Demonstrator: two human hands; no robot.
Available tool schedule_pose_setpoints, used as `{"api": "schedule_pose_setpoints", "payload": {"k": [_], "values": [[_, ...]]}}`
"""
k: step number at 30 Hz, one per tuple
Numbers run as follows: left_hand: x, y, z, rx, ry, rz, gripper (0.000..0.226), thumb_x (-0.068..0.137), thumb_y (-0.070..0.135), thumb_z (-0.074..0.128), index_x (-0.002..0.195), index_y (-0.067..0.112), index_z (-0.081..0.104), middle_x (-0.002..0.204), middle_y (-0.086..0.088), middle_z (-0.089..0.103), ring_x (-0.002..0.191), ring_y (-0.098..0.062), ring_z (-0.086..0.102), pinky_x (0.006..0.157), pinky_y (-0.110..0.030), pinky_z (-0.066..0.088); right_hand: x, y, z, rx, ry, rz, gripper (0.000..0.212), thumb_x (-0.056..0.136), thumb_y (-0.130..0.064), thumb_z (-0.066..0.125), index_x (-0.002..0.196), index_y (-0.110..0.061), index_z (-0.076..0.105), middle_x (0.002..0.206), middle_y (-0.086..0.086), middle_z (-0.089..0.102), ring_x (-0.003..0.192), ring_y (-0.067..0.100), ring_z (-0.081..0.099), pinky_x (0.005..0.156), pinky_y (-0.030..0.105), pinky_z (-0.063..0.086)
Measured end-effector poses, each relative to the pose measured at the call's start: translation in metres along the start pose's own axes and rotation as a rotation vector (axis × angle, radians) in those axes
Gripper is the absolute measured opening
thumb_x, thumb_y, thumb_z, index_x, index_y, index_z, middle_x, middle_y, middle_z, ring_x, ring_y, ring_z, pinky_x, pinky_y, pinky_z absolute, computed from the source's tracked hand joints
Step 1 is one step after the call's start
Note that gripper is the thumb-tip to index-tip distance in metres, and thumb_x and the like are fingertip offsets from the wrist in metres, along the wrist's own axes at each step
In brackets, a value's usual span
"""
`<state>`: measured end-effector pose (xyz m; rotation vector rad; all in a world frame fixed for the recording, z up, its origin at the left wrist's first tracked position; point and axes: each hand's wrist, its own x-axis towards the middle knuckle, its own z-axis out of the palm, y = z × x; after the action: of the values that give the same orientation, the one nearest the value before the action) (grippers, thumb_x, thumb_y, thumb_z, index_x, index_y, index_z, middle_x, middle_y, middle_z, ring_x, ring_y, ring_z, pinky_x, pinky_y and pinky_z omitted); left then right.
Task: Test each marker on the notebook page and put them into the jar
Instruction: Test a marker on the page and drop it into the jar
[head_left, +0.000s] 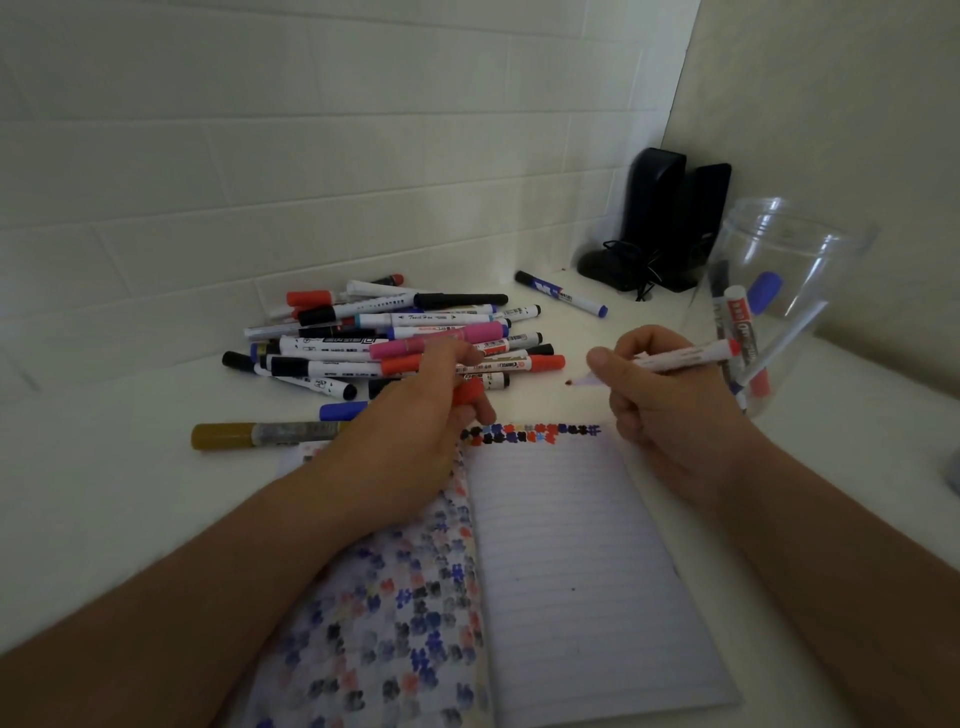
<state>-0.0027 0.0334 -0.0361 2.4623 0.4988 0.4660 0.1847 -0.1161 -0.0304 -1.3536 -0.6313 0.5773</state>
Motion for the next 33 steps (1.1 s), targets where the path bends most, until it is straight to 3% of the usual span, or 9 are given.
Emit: {"api": "schedule_pose_setpoints", "payload": {"k": [4,9,14,19,23,27,33], "values": [[0.001,0.001,-0.003,-0.121,0.056,-0.001,0.009,0.104,0.027,0.052,0.107,0.030,0.044,0.103,0.019,0.071,0.097,0.010,0.063,0.074,-0.004,0.046,-0.006,-0.012,0.000,0.196,-0.157,0.079,0.012,0.091,-0.026,0.066,0.083,-0.018,0.069,0.069,0.005,0.057,0.057,0.016,0.045,0.045,0.022,0.034],[0.000,0.000,-0.002,-0.084,0.088,0.035,0.007,0.102,0.031,0.054,0.107,0.033,0.050,0.106,0.016,0.069,0.097,0.003,0.064,0.082,-0.014,0.052,-0.011,-0.014,0.003,0.240,-0.319,0.187,0.041,0.077,-0.029,0.045,0.084,-0.011,0.081,0.072,0.009,0.068,0.062,0.019,0.050,0.061,0.030,0.027],[-0.001,0.001,-0.002,-0.063,0.067,0.038,0.011,0.102,0.031,0.055,0.104,0.039,0.048,0.099,0.021,0.068,0.094,0.012,0.061,0.072,-0.003,0.046,-0.009,-0.009,0.006,0.221,-0.303,0.190,0.034,0.074,-0.026,0.046,0.079,-0.013,0.077,0.071,0.013,0.066,0.059,0.020,0.048,0.048,0.022,0.036],[-0.001,0.002,-0.001,-0.077,0.045,0.049,0.009,0.102,0.029,0.056,0.105,0.036,0.051,0.099,0.017,0.071,0.093,0.010,0.064,0.075,-0.008,0.050,-0.010,-0.007,0.007,0.184,-0.294,0.185,0.020,0.074,-0.020,0.053,0.086,-0.010,0.065,0.073,0.017,0.067,0.055,0.021,0.049,0.043,0.022,0.039],[-0.002,0.002,0.001,-0.052,0.023,0.050,0.010,0.102,0.032,0.055,0.112,0.033,0.054,0.101,0.016,0.070,0.093,0.001,0.066,0.080,-0.023,0.056,-0.011,-0.007,0.014,0.070,-0.238,0.156,0.025,0.099,-0.008,0.039,0.084,-0.009,0.058,0.071,0.018,0.067,0.056,0.022,0.047,0.055,0.029,0.036],[-0.001,0.001,0.000,-0.017,0.015,0.072,0.007,0.104,0.031,0.051,0.109,0.030,0.055,0.094,0.018,0.070,0.086,0.004,0.063,0.069,-0.011,0.047,-0.014,-0.008,0.016,-0.024,-0.235,0.077,0.028,0.105,-0.013,0.048,0.082,-0.008,0.062,0.075,0.018,0.069,0.055,0.020,0.051,0.050,0.028,0.040],[-0.004,0.013,0.001,0.000,0.101,0.118,0.012,0.105,0.020,0.044,0.097,0.029,0.047,0.082,0.011,0.064,0.081,-0.003,0.058,0.066,-0.014,0.046,-0.024,-0.012,0.025,0.101,-0.175,0.089,0.033,0.104,-0.009,0.048,0.075,-0.010,0.064,0.071,0.016,0.068,0.061,0.020,0.059,0.062,0.031,0.047]]}}
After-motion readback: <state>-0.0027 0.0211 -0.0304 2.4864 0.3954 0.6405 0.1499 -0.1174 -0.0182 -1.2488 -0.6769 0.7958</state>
